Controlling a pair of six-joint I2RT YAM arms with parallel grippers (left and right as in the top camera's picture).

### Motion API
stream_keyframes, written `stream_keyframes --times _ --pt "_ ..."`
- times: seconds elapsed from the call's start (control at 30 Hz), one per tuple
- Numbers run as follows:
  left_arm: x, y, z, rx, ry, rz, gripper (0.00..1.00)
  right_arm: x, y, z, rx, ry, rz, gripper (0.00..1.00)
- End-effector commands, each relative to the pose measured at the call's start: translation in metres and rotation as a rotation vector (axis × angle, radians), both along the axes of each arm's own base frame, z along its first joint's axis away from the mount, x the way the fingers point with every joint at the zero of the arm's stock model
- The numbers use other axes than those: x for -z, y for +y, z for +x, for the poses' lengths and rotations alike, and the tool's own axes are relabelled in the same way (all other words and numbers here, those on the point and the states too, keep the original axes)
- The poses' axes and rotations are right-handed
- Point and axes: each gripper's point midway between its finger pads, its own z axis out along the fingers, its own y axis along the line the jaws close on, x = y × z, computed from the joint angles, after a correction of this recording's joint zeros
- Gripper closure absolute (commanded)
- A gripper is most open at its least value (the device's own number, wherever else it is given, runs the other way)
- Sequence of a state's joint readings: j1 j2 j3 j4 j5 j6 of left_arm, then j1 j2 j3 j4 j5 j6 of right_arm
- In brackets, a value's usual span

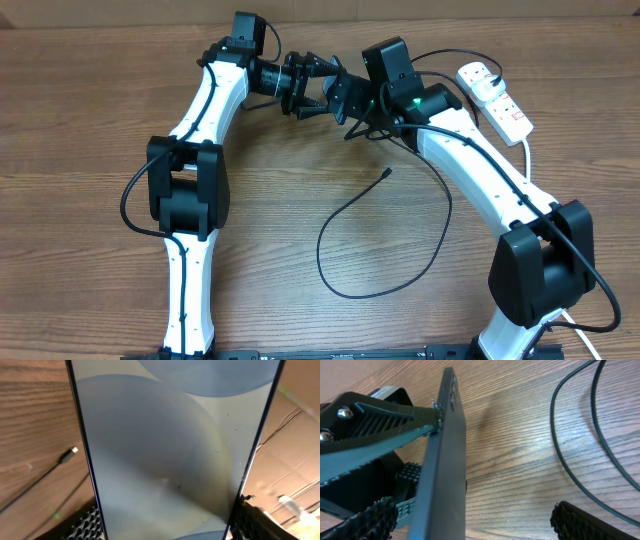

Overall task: Plug charger to phone and switch on socket
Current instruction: 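Grasp the phone's edge with the right gripper beside the left gripper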

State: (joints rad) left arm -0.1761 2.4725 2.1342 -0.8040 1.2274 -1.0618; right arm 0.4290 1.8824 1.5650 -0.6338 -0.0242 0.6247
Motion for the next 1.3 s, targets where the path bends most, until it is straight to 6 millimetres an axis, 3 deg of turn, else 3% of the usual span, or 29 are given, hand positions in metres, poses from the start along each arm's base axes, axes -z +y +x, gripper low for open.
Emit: stream_keyframes --times 0.0,0.43,0.77,1.27 --pt "-0.017 0.0 0.003 -0.008 0.066 -0.061 0.36 -0.007 -0.006 0.008 0.04 -0.043 -0.025 0.07" --pt "-0.018 -0.001 0.005 -0.033 0.143 -0.059 0.37 -0.016 0.009 0.013 -0.007 -0.108 -0.028 0.46" --pt "-0.017 -0.001 0.008 -0.047 0.14 -0.051 0.38 -0.018 0.014 0.011 0.007 -0.161 -0.121 0.48" --pt "-0.02 -0.002 0.009 -0.031 0.1 -0.066 0.39 -0.018 0.011 0.011 0.017 -0.165 -0.141 0.68"
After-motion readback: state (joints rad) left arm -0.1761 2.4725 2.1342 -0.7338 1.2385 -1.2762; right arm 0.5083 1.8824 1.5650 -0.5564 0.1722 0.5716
